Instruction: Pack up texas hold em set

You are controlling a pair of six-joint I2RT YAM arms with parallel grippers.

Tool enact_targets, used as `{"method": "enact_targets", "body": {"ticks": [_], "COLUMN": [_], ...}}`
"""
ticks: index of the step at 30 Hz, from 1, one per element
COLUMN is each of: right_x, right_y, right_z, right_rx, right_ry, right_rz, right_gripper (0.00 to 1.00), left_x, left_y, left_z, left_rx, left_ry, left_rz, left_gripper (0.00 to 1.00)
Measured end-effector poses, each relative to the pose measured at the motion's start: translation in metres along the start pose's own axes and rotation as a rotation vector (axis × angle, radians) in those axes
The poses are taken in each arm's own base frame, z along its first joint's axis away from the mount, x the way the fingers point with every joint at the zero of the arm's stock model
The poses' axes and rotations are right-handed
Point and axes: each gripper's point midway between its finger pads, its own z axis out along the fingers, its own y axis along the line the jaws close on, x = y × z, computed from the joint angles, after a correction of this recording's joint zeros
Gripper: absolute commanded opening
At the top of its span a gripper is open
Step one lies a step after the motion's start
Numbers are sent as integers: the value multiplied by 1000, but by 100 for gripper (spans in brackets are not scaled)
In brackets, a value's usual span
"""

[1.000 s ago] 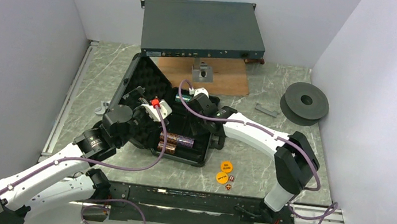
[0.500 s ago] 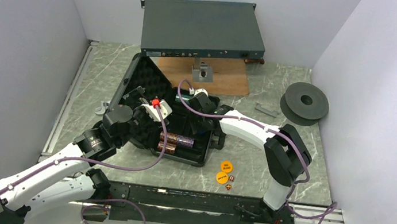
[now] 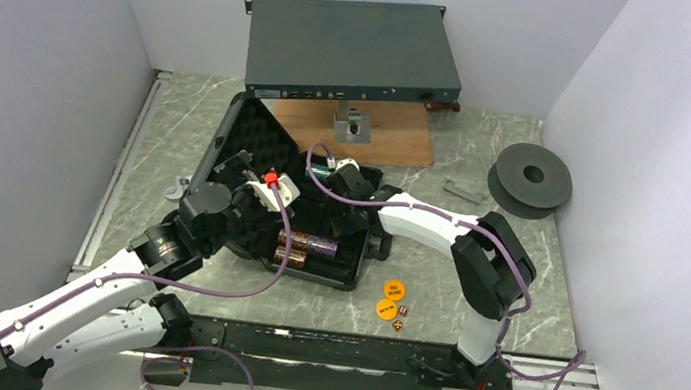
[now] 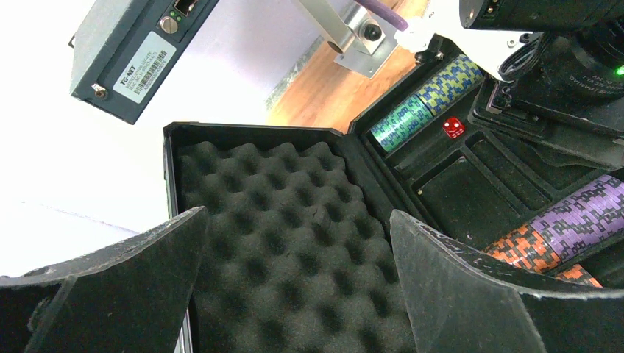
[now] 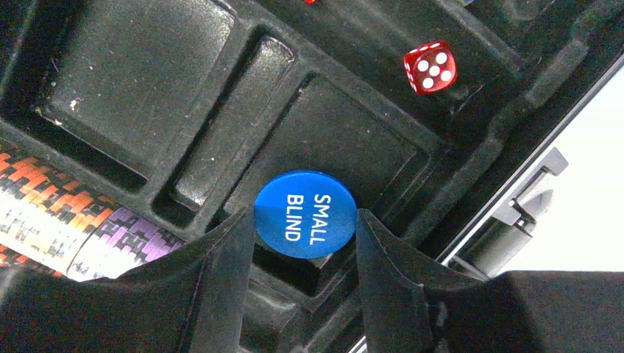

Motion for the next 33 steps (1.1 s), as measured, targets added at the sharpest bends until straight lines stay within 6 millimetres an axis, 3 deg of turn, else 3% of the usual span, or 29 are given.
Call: {"method": "enact_targets", "body": {"ticks": [10,19,27,33], "right_x": [7,10,9,5], "right_y": [-1,3,8,5], "right_z": [2,3,0,-18], "right_rx": [-1,-23,-41,-40], "right_ry": [11,20,17,8], "right_rz": [-1,8,16,17], "right_gripper": [34,60,66,67], "left_x": [2,2,2,3], "left_y": [-2,-2,-2,-2], "left_z": [2,2,2,3], "left_rx": [5,6,6,5], "left_ry": [7,10,11,14], "left_rz": [3,4,4,5], "left_gripper": [100,100,100,100]}}
